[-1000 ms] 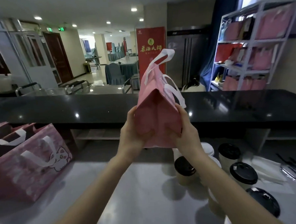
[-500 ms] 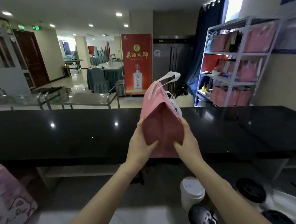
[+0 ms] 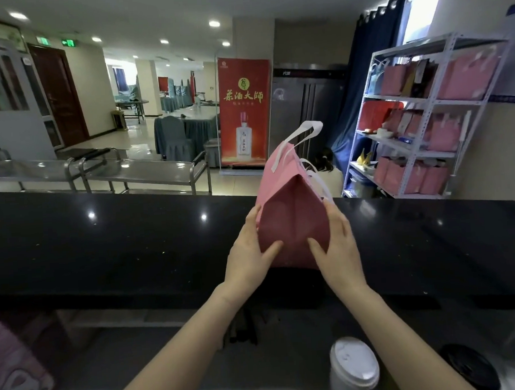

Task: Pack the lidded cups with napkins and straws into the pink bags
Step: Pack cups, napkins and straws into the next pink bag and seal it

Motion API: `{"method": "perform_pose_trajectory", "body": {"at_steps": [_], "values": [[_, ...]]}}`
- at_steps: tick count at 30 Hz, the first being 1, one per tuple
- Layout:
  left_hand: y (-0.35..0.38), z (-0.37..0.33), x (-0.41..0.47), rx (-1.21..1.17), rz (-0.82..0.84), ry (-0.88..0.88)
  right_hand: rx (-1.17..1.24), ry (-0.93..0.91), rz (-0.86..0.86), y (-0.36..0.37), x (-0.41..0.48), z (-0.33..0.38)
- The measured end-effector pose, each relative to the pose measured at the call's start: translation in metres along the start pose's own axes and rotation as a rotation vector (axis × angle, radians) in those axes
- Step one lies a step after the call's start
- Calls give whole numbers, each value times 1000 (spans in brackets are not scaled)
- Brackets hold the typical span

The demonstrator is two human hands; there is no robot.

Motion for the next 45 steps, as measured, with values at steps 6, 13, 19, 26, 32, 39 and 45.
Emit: {"method": "perform_pose_trajectory", "body": {"at_steps": [6,13,19,26,32,39,45], "values": [[-66,9,-57,340,-126,38,-274,-428,61,0,-44,57],[-156,35,-180,516,-215,-246,-77,-650,393,63,-95,137],[-235,45,-295,498,-377,-532,-1,-837,645,136,-156,210],[-336,49,-354,677,-514,-643,48,-977,736,208,-191,304],[-388,89,-338,851,-425,-576,-5,-1039,696,270,-186,373],[-411,148,-311,951,-159,-581,-337,-1029,799,348,-166,413],[-407,149,-304,890,-144,-434,-301,-1075,743,348,-163,400]]}}
Point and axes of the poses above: each hand's wrist, its own x-axis towards the middle knuckle, its own y-axis out of the palm, z = x × y, the point moved 6 cm from there along x, towards the middle knuckle, and after that the axes turned 4 degrees about z, right-handed, at the moved point
